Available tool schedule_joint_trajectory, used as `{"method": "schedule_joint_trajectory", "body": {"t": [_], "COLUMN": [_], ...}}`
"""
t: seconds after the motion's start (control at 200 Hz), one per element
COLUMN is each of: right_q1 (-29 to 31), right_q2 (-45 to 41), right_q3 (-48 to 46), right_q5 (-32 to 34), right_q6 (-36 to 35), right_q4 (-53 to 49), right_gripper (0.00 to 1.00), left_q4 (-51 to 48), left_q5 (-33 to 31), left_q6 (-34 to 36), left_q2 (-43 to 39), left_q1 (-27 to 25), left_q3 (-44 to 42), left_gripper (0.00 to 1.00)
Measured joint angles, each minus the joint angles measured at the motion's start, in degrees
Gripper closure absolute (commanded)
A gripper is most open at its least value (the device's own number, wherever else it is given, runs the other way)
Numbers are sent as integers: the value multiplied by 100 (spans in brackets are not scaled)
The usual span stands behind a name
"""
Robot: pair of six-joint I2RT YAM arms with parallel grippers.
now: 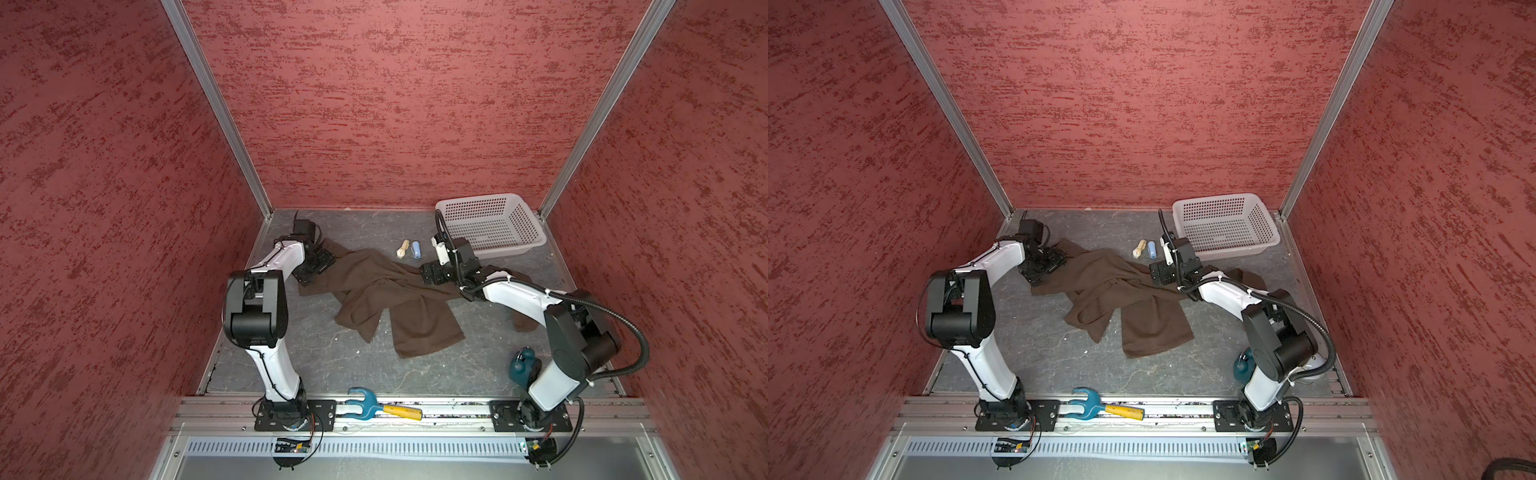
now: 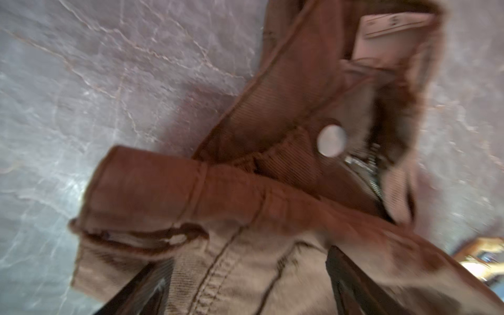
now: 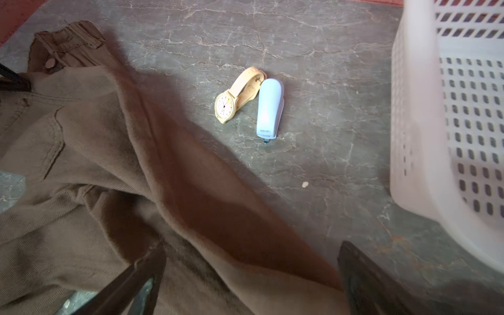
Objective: Fold and stack the trousers
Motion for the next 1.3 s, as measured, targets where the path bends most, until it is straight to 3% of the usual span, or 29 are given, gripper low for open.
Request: {"method": "schedule_joint_trajectory", "body": {"t": [0.06,0.135,0.286,0.416,0.606,0.771,0.922,1.042,1.157,1.302], "right_q1": [0,0,0,0,0,17,96,219,284,321], "right_q2": [160,372,841,1152,1250,782,170,68,170,328], "right_q3": [66,162,391,479,538,413,205,94,96,273], "right_q5": [-9,-66,-251,-540,-787,-835,-789,-728,-673,-411], "right_q6": [0,2,33,155,372,422,450,466,518,612], "right_q4": [0,2,11,76,94,90,179,321,306,293], "right_gripper": [1,1,3,10,7,3,1,1,1,1], "left_q4": [-4,26,50,44,-439,-1150,-1578,-1786,-1801,-1803], "left_q5": [2,2,26,20,4,-214,-686,-994,-1051,-828], "left_q6": [-2,-15,-35,-9,39,269,669,1043,1368,1604], "left_q2": [129,249,334,367,376,350,151,-142,-623,-1023], "left_q1": [2,0,0,-7,-24,-278,-1038,-1674,-2033,-2050], "left_q3": [59,87,90,142,730,2575,4518,5521,5742,5737], "left_gripper": [14,31,100,100,100,100,100,100,100,100]}}
